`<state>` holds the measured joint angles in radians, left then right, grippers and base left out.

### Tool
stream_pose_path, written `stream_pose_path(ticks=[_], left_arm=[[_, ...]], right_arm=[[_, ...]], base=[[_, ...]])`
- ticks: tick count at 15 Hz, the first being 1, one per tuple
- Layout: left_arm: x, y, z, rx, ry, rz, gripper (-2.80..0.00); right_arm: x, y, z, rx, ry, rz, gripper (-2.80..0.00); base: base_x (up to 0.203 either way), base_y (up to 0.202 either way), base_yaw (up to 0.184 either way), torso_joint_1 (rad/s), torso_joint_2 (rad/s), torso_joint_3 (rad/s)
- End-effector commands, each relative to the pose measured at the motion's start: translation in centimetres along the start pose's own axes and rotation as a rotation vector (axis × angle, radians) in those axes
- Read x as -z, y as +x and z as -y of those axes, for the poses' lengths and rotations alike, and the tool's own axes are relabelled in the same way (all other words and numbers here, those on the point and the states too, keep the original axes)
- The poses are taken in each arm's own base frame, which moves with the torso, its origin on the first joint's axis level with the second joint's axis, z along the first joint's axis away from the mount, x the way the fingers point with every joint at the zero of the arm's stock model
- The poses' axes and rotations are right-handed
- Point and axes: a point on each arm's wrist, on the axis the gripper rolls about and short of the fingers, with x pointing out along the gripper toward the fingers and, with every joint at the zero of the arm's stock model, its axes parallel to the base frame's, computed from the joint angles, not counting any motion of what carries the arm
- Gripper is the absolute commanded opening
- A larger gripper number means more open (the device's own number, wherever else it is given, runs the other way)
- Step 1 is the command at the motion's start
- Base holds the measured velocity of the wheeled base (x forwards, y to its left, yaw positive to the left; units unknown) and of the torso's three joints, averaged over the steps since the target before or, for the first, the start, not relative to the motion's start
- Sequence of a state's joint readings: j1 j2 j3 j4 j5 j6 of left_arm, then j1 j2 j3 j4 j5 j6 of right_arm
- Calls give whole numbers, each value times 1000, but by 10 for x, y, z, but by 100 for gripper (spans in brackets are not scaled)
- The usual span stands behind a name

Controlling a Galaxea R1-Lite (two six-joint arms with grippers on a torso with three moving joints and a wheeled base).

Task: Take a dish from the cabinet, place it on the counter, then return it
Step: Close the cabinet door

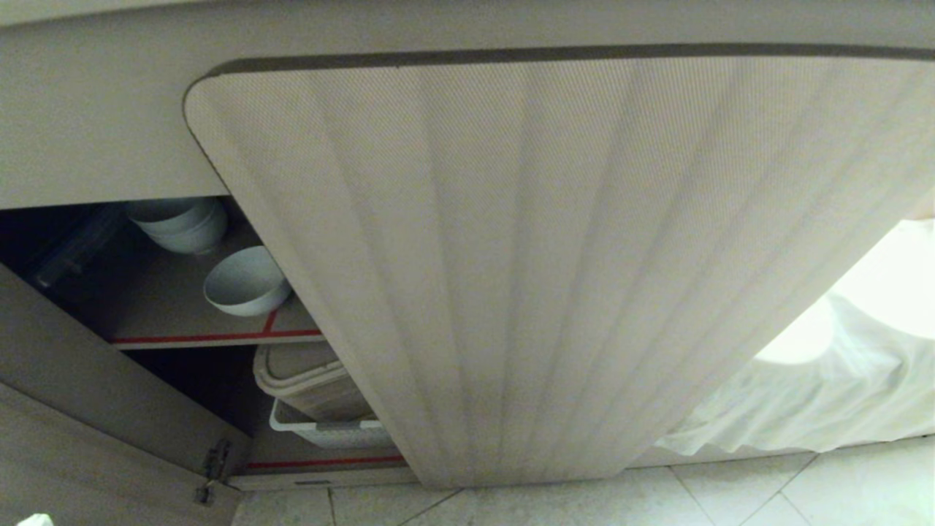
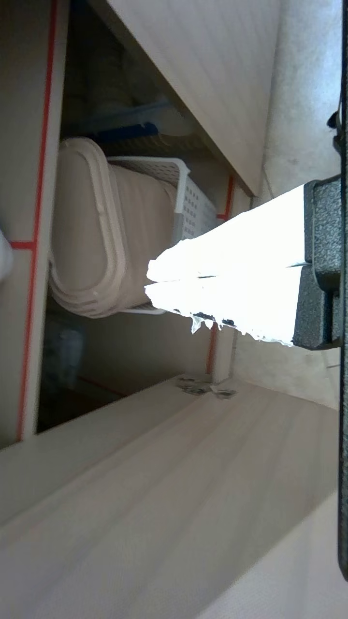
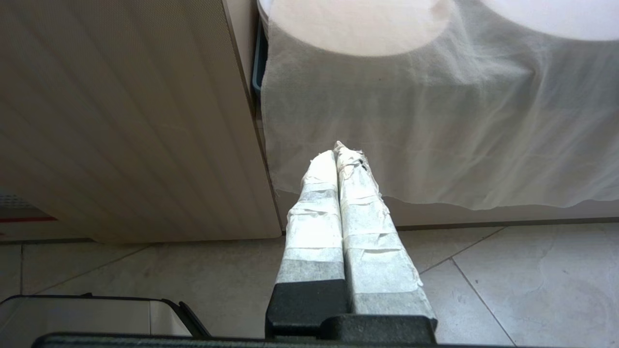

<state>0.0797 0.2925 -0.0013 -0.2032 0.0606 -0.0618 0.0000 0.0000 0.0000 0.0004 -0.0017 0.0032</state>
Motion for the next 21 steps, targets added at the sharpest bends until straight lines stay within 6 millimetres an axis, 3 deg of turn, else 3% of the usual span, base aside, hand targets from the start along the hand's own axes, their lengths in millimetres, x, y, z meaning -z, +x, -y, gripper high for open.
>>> stream_pose_path(ticks=[1, 9, 21], left_arm=[[0, -3, 0, 28, 13, 28, -280], [25, -24, -4, 116, 48, 96, -280], [25, -24, -4, 113, 45, 91, -280]], right_arm=[[0, 0, 0, 0, 0, 0, -280], [0, 0, 0, 0, 0, 0, -280], [0, 0, 0, 0, 0, 0, -280]], base=[[0, 0, 0, 0, 0, 0], [0, 0, 0, 0, 0, 0], [0, 0, 0, 0, 0, 0]])
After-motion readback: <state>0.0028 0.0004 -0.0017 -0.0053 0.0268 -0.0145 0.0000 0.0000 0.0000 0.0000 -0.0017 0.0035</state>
